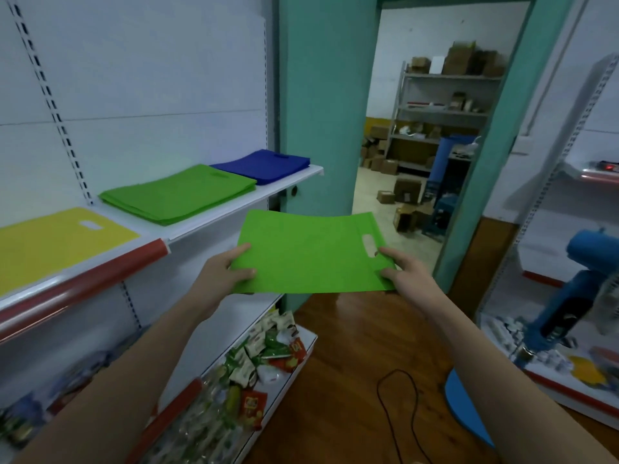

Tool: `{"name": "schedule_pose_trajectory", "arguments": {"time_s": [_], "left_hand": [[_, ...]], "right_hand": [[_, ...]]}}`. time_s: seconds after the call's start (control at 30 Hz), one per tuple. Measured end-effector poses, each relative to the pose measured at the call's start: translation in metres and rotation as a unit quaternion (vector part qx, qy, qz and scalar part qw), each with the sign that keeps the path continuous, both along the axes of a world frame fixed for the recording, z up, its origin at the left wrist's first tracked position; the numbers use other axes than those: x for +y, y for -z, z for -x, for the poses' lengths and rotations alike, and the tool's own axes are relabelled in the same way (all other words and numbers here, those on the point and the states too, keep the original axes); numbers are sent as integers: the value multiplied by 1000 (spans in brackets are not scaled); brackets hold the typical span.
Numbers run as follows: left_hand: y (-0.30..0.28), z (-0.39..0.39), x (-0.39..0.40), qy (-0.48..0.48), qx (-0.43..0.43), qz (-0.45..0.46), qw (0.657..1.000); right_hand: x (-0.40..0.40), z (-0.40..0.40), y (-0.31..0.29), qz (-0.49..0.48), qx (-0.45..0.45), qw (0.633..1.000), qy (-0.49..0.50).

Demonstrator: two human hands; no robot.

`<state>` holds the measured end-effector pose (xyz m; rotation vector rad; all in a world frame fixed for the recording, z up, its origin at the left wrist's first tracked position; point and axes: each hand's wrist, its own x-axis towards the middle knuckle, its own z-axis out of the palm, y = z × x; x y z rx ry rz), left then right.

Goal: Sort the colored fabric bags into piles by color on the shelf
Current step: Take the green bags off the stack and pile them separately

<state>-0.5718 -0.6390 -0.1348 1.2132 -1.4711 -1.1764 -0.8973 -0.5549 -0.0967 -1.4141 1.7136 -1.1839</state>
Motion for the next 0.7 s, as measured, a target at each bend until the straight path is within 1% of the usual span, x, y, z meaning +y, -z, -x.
{"name": "schedule_pose_trajectory", "arguments": {"time_s": [0.13, 0.27, 0.33, 0.53, 0.6, 0.7], "left_hand": [[-22, 13, -27, -44, 22, 14, 999], [-42, 5, -44, -107, 35, 26, 993], [-49, -5, -50, -144, 22, 31, 989], [-75, -45, -77, -247, -18, 54, 967], [-79, -63, -89, -276, -54, 58, 958], [-87, -86, -111, -310, -79, 54, 946]], "right_hand": [[-61, 16, -16, 22, -27, 999, -38], [-125, 14, -36, 42, -49, 994, -92], [-157, 4, -42, 41, -60, 989, -125], [-253, -50, -56, 46, -52, 976, -207], [-283, -73, -58, 59, -35, 972, -224], [-325, -106, -59, 68, -11, 963, -259]]}}
